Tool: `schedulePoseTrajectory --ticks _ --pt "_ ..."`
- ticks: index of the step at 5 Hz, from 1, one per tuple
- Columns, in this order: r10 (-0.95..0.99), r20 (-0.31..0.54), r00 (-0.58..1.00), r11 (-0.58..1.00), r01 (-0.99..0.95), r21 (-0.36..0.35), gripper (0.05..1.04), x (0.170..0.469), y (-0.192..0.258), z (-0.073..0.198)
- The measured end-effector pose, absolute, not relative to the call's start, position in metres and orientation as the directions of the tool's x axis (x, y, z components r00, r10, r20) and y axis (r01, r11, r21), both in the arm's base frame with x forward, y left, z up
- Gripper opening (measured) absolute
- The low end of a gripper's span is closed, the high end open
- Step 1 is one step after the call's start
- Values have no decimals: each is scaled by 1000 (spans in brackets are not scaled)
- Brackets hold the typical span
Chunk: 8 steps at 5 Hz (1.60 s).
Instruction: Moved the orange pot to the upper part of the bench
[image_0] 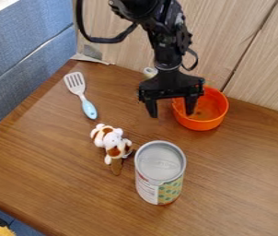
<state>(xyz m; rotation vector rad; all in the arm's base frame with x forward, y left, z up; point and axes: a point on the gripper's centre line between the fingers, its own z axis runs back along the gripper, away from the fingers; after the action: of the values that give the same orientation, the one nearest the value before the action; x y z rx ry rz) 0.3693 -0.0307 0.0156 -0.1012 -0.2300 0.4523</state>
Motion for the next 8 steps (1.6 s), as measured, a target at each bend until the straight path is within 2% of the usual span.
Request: schedulePoseTrajectory --ticks 2,8 --pt "423 311 851 906 -391 -163 1000 360 -17 63" --pt "427 317 847 904 -393 -167 1000 361 -16 65"
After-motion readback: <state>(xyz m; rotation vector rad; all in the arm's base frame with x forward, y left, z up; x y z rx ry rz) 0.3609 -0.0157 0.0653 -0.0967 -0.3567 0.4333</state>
